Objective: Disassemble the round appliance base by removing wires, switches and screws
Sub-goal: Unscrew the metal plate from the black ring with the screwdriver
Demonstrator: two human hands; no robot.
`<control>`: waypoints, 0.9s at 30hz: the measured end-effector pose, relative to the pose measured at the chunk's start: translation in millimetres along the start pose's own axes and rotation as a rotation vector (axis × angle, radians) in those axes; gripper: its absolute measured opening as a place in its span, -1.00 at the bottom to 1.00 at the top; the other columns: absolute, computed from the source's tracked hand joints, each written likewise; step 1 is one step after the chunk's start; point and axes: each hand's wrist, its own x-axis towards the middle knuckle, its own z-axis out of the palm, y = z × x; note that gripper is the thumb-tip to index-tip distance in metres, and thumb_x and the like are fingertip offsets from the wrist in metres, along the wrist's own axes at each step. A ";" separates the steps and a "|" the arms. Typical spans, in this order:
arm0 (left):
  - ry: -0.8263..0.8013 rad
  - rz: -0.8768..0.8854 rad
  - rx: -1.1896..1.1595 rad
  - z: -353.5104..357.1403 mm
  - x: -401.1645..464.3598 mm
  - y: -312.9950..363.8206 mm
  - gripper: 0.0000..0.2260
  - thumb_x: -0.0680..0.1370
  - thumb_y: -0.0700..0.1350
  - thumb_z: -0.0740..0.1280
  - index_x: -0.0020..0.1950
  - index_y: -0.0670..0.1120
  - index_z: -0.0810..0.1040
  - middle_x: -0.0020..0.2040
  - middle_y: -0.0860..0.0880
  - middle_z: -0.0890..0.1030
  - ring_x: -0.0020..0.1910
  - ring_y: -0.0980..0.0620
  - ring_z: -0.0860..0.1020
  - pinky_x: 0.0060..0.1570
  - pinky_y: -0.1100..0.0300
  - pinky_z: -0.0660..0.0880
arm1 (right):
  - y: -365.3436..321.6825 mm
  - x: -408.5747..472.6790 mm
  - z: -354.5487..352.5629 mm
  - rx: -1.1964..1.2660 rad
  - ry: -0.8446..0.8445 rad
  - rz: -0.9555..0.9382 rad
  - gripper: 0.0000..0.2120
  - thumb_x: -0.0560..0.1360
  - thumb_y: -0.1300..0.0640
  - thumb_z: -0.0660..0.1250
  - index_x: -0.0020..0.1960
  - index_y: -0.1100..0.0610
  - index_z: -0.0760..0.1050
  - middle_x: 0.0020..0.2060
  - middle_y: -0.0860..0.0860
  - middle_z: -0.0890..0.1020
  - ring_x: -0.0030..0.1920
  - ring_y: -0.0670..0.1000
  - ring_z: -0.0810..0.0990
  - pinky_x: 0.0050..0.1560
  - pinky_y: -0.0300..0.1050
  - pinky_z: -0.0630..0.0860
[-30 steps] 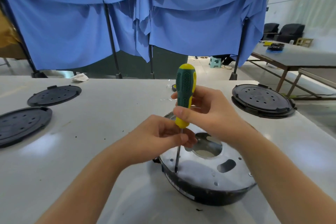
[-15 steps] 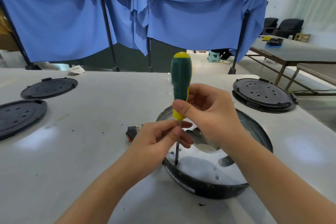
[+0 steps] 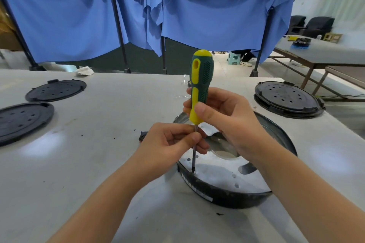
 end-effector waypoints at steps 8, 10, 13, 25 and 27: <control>0.028 0.001 0.004 1.5 0.2 -0.1 -0.83 0.51 -0.27 0.33 -0.14 -0.04 0.67 -0.26 -0.03 0.72 -0.25 0.04 0.69 -0.18 0.37 0.53 | 2.0 3.2 -1.7 -0.074 0.119 -0.041 -0.77 0.24 0.08 0.49 -0.10 0.03 0.64 -0.27 -0.06 0.71 -0.23 -0.08 0.69 -0.16 -0.27 0.58; 0.040 -0.011 -0.015 0.5 0.5 0.8 -0.82 0.49 -0.28 0.36 -0.19 -0.03 0.68 -0.27 -0.04 0.72 -0.26 0.02 0.69 -0.19 0.37 0.54 | 3.4 3.3 -4.4 -0.045 0.067 -0.022 -0.77 0.32 0.12 0.46 -0.03 0.05 0.62 -0.19 -0.04 0.73 -0.14 -0.04 0.71 -0.11 -0.24 0.58; 0.063 -0.028 -0.041 -0.8 1.2 1.1 -0.85 0.46 -0.32 0.39 -0.22 -0.10 0.68 -0.29 -0.07 0.71 -0.29 0.01 0.69 -0.23 0.37 0.54 | 4.5 1.6 -5.9 0.003 -0.035 0.004 -0.78 0.49 0.21 0.33 0.13 0.09 0.56 -0.06 0.01 0.72 0.01 0.01 0.69 -0.02 -0.21 0.58; 0.048 -0.014 -0.077 0.9 1.1 -1.4 -0.90 0.30 -0.09 0.45 -0.22 0.02 0.72 -0.27 -0.04 0.72 -0.26 0.02 0.70 -0.20 0.37 0.55 | 1.0 1.0 -6.7 -0.048 0.041 -0.011 -0.75 0.33 0.13 0.42 0.00 0.04 0.61 -0.19 -0.04 0.73 -0.15 -0.08 0.70 -0.11 -0.29 0.57; 0.050 -0.027 -0.062 1.0 1.1 -0.4 -0.90 0.29 -0.08 0.45 -0.22 0.01 0.71 -0.27 -0.03 0.72 -0.26 0.03 0.70 -0.20 0.38 0.54 | 1.7 -0.2 -7.0 -0.022 -0.013 0.011 -0.75 0.39 0.13 0.36 0.07 0.04 0.59 -0.11 -0.03 0.73 -0.05 -0.03 0.70 -0.07 -0.27 0.58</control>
